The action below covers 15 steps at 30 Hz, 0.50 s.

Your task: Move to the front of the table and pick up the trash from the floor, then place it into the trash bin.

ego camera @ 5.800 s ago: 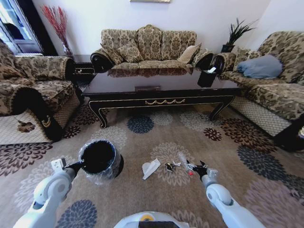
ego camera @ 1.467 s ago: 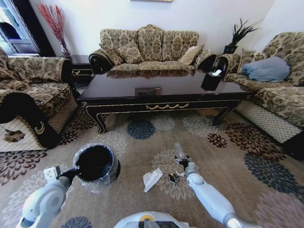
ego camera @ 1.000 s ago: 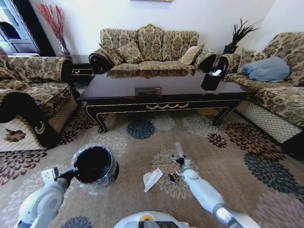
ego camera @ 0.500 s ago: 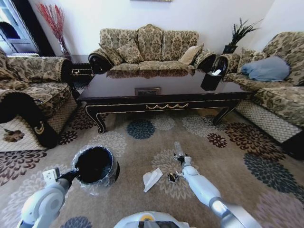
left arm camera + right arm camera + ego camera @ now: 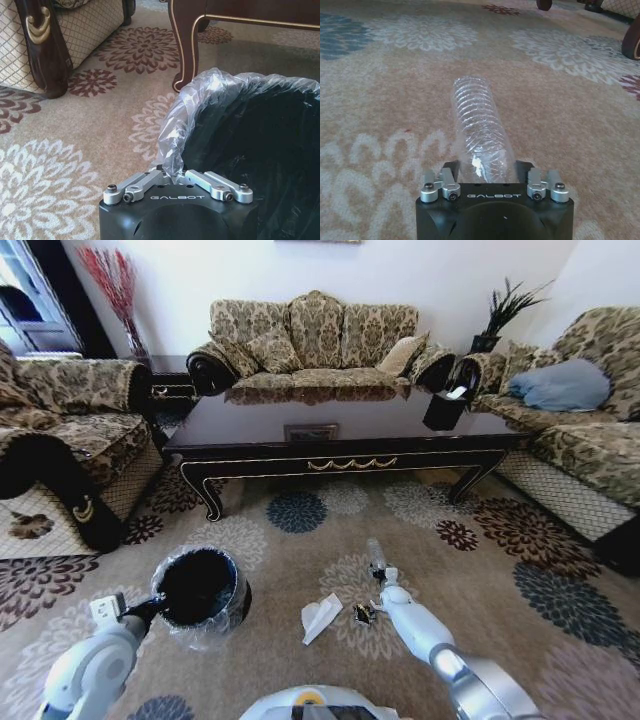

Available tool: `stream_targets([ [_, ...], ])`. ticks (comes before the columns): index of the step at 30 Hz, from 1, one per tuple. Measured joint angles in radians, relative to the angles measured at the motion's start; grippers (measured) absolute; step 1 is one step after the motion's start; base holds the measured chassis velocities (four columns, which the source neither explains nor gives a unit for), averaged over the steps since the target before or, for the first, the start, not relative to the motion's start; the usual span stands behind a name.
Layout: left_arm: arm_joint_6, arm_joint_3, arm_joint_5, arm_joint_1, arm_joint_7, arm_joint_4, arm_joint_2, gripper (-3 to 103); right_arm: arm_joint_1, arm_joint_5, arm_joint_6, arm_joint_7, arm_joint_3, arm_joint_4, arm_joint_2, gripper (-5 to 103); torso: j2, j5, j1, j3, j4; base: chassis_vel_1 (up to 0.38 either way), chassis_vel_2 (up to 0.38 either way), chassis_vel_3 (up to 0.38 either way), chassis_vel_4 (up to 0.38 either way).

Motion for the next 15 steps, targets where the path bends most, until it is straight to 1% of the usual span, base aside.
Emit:
stream_targets([
  [3,0.000,0.005,0.000,-0.006,0.000,0.006,0.001,2,0.000,-0.002,-0.001,0.002,0.003,-0.003,0.000,45,0.000,0.0000,0.000,0.000,0.0000,0.000,0.000,0.000,0.000],
  [5,0.000,0.007,0.000,-0.008,0.000,0.008,0.001,2,0.000,-0.002,-0.001,0.003,0.004,-0.003,0.000,45,0.000,0.0000,0.000,0.000,0.0000,0.000,0.000,0.000,0.000],
  [7,0.000,0.010,0.000,-0.012,0.000,0.009,0.001,2,-0.004,-0.002,-0.001,0.004,0.004,0.003,-0.003,38,0.000,0.0000,0.000,0.000,0.0001,0.000,0.000,0.000,0.000],
  [9,0.000,0.011,0.000,-0.015,0.000,0.011,0.003,2,-0.014,0.001,-0.002,0.004,0.003,0.020,-0.014,35,0.000,0.0001,0.000,0.000,0.0001,0.000,0.000,0.000,0.000],
  [10,0.000,0.011,0.000,-0.015,0.000,0.011,0.003,2,-0.014,0.001,-0.002,0.004,0.003,0.020,-0.014,35,0.000,0.0001,0.000,0.000,0.0001,0.000,0.000,0.000,0.000],
  [12,0.000,0.012,-0.002,-0.018,0.000,0.013,0.007,2,-0.044,0.019,-0.002,0.002,-0.009,0.084,-0.044,34,0.000,0.0002,0.000,0.000,0.0001,0.000,0.000,0.000,0.000],
  [14,0.000,0.015,-0.004,-0.021,0.000,0.013,0.009,2,-0.099,0.055,-0.004,-0.001,-0.023,0.213,-0.101,32,0.000,0.0006,0.000,0.000,0.0002,0.000,0.000,0.000,0.000],
  [15,0.000,0.015,-0.004,-0.021,0.000,0.013,0.009,2,-0.099,0.055,-0.004,-0.001,-0.023,0.213,-0.101,32,0.000,0.0006,0.000,0.000,0.0002,0.000,0.000,0.000,0.000],
])
